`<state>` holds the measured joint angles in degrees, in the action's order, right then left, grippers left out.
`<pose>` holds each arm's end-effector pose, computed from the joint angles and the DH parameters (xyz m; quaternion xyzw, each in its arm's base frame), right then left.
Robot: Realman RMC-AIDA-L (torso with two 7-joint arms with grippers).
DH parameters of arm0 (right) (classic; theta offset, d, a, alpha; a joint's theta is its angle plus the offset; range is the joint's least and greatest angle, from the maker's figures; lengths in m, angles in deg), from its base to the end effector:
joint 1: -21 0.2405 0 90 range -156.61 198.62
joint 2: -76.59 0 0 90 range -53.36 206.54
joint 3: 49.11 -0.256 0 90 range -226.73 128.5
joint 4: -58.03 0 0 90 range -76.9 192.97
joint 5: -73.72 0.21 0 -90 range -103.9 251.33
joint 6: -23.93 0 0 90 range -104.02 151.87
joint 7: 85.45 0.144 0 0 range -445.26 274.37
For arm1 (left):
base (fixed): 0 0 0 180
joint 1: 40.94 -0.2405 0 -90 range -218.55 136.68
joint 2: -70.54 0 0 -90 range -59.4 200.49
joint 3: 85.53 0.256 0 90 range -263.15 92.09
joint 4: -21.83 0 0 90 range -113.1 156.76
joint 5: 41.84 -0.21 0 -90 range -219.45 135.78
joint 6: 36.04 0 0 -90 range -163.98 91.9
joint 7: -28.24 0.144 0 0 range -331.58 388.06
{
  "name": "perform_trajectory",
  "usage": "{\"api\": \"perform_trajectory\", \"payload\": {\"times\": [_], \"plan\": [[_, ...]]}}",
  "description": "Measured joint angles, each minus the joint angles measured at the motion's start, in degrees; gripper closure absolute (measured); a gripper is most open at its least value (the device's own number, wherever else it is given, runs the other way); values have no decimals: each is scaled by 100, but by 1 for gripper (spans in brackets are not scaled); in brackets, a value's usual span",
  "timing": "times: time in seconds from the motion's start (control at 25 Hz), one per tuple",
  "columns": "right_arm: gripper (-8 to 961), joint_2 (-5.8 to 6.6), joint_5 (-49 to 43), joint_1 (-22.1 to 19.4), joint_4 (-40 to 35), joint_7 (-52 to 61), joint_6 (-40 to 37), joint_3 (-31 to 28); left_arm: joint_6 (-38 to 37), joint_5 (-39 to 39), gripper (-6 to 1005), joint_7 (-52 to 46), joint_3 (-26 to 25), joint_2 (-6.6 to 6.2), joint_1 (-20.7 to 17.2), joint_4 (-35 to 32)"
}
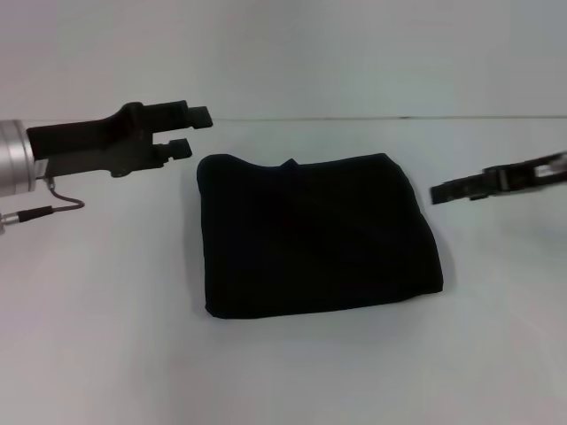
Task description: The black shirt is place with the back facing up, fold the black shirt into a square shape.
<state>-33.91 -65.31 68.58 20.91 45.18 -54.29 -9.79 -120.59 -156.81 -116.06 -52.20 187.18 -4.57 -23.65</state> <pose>0.2393 0.4239 0.0498 -0.8496 0.4941 0.0675 0.1716 -0.2352 0.3879 0.0596 -0.7114 -0.6184 -0.3234 0.0834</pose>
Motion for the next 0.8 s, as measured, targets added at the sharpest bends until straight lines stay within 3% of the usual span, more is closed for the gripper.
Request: {"api": "perform_trajectory", "payload": {"times": [0.28,0.6,0.8], "plan": [[38,-361,-647,680,-84,-12,397,709,52,381,279,216,-214,48,-229,53],[38,-744,-629,827,-431,-610,667,1298,179,411,279,326,-510,18,-298,240],[39,-880,-633,858,-426,-695,1022,1779,287,416,279,338,-580,15,-323,265]]}}
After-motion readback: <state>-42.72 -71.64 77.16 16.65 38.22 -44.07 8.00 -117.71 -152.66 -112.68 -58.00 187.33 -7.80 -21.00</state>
